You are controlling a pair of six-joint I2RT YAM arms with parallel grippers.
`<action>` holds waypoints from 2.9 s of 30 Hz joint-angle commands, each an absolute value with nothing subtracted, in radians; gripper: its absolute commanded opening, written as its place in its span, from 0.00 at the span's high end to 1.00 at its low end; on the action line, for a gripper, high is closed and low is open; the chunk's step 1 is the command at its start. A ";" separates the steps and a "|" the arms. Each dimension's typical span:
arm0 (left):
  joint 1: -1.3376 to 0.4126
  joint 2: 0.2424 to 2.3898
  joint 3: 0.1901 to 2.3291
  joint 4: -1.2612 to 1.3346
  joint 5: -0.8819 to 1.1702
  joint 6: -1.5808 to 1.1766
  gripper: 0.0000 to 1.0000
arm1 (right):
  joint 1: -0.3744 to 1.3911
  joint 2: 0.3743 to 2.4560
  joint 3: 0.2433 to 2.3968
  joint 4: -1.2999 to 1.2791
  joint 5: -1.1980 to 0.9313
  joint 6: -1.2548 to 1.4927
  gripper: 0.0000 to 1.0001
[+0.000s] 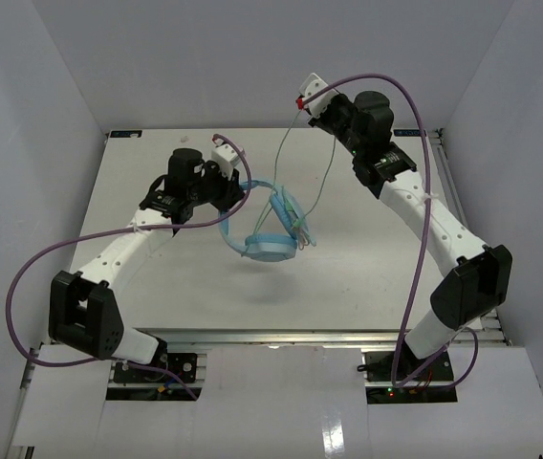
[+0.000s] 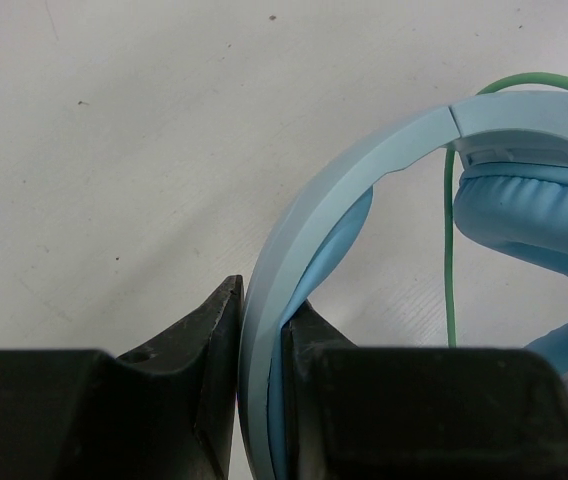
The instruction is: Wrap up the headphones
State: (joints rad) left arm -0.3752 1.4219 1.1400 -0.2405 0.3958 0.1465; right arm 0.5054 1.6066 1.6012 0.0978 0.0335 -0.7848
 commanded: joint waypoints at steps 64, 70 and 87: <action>-0.374 1.381 1.681 0.006 0.219 -0.340 1.00 | 0.658 1.852 1.093 1.783 -1.017 1.327 0.66; -0.375 1.399 1.706 0.013 0.121 -0.317 1.00 | 0.697 1.786 1.029 1.781 -0.988 1.288 0.67; -0.374 1.467 1.729 0.073 -0.096 -0.311 1.00 | 0.720 1.547 0.818 1.545 -0.926 0.999 0.67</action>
